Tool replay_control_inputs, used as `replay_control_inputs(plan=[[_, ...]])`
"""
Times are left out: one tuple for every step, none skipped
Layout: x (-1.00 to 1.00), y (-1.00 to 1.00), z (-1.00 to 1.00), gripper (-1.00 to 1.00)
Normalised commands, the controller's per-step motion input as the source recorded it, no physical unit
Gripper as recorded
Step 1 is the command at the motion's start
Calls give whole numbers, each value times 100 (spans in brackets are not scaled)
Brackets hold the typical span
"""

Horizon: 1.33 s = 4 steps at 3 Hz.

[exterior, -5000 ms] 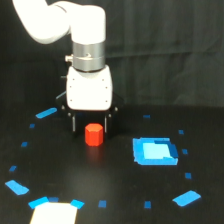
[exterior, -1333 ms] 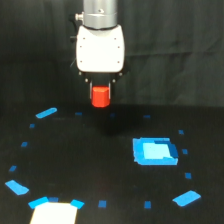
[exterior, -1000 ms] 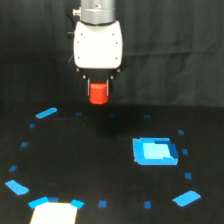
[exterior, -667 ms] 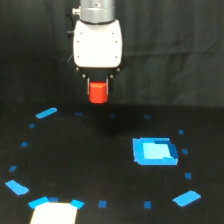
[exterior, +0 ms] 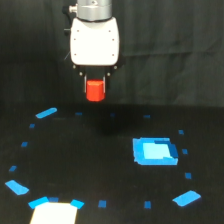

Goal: Pick up the red object from the table

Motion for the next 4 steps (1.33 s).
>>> replay_control_inputs(plan=[[-10,9,-33,-100],[-7,-3,2,-89],[-1,5,1,-100],[3,6,7,-100]])
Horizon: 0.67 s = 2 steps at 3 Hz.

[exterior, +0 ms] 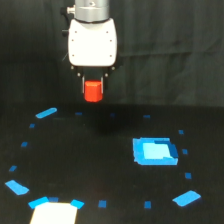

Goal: Pick up the red object from the table

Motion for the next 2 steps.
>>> replay_control_inputs(plan=[[6,8,25,-100],[6,-1,7,-96]])
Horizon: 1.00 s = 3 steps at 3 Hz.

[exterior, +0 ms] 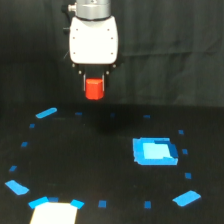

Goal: Pick up the red object from the table

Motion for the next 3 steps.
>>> replay_control_inputs(plan=[[3,-7,8,-100],[10,0,68,-98],[4,-2,3,-98]])
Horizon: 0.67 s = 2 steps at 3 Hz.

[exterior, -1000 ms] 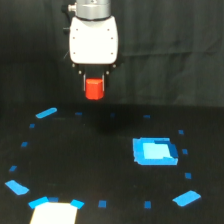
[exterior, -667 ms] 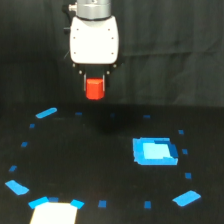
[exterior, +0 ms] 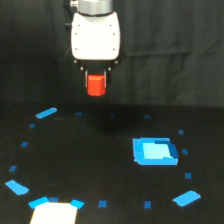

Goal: Pick up the red object from the table

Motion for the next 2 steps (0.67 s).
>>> replay_control_inputs(plan=[[6,-10,52,-100],[-13,8,69,-100]])
